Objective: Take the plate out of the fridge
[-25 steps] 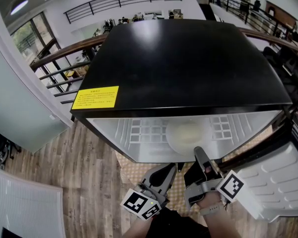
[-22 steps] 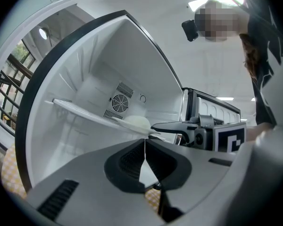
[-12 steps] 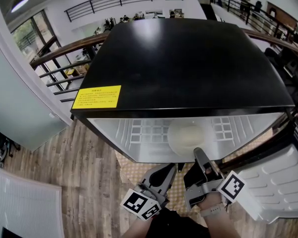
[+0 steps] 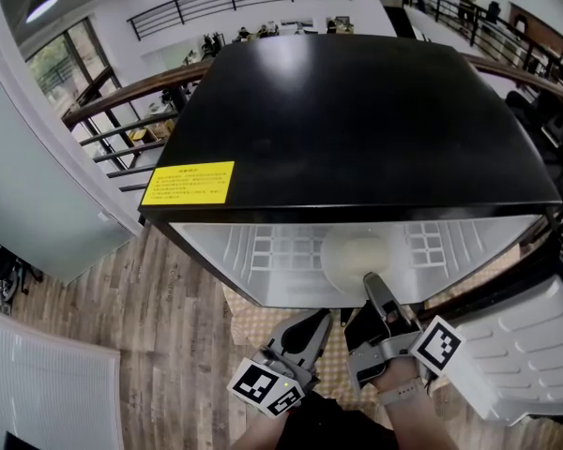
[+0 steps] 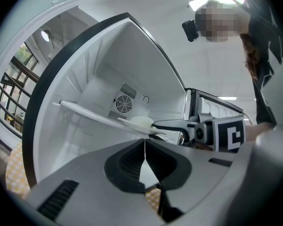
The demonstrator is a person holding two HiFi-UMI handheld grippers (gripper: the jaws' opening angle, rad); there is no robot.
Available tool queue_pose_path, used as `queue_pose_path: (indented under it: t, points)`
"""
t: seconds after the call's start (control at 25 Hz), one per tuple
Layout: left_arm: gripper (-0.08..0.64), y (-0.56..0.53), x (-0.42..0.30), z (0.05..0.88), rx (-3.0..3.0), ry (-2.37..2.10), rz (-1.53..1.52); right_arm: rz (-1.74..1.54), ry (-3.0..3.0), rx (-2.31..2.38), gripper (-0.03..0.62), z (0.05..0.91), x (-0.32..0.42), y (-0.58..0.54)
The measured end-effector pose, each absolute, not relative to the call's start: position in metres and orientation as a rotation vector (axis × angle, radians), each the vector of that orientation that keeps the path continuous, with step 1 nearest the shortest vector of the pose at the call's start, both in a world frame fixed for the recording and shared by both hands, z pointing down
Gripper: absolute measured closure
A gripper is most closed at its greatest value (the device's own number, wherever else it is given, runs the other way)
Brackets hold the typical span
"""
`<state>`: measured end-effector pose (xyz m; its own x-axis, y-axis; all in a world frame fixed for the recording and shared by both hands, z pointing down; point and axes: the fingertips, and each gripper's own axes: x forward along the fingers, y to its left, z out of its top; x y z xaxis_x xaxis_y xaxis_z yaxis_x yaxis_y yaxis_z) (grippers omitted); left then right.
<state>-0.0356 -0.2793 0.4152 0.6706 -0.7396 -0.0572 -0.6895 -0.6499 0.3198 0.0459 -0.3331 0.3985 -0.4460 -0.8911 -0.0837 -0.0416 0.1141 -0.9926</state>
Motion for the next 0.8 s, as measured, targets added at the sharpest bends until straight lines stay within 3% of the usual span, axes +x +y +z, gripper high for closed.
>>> queue_pose_path:
  t: [0.2, 0.8]
  points:
    - [0.548, -0.277, -0.036, 0.417, 2.609, -1.151, -0.256, -1.429, 1.626, -0.922, 0.518, 0.402, 0.048, -0.331]
    - [0.548, -0.255, -0.032, 0.414, 2.612, -1.173, -0.253, -1.481, 1.631, -0.892, 0.530, 0.405, 0.051, -0.304]
